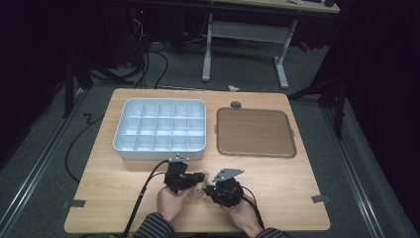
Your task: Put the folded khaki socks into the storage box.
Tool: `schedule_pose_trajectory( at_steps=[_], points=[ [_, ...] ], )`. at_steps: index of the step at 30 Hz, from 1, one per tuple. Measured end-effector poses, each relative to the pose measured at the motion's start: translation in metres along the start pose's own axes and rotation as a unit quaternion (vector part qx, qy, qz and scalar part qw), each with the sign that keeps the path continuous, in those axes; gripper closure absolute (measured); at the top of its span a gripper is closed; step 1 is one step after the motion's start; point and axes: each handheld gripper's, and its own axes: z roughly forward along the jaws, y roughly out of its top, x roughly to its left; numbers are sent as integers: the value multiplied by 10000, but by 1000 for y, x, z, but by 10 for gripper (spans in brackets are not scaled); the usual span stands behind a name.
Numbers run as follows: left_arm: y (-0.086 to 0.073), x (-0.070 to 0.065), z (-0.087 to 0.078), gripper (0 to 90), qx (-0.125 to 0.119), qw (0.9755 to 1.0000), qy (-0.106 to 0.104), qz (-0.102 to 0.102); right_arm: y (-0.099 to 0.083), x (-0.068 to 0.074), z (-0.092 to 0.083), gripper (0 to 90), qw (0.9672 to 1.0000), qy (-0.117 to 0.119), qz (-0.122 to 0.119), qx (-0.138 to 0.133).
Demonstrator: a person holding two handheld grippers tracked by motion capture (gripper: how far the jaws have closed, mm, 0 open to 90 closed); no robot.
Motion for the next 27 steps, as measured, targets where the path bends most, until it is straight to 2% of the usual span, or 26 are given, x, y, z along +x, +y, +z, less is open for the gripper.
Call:
schedule_pose_trajectory(
  at_steps=[5, 13, 16, 18, 23, 24, 27],
  points=[
    [-1, 0, 2, 834, -1, 10000, -12, -4, 0, 7, -10, 763, 9997, -3, -112, -196],
    [-2, -1, 2, 834, -12, 10000, 5, 4, 6, 15, -8, 724, 9995, 126, -172, -250],
    [-2, -1, 2, 834, -5, 10000, -9, 4, 8, 19, -7, 718, 9992, 104, -244, -289],
    [-2, -1, 2, 834, 0, 10000, -13, 12, 10, 19, -6, 732, 9994, 50, -251, -251],
    [-1, 0, 1, 833, 39, 10000, -54, 53, 8, 18, -2, 868, 9995, 8, -316, -92],
    [-2, 0, 1, 832, 33, 9999, -82, 70, 5, 19, 1, 877, 9993, 19, -371, -2],
    [-2, 0, 0, 824, 52, 9998, -144, 108, 1, 17, 4, 882, 9995, 92, -303, 58]
  ],
)
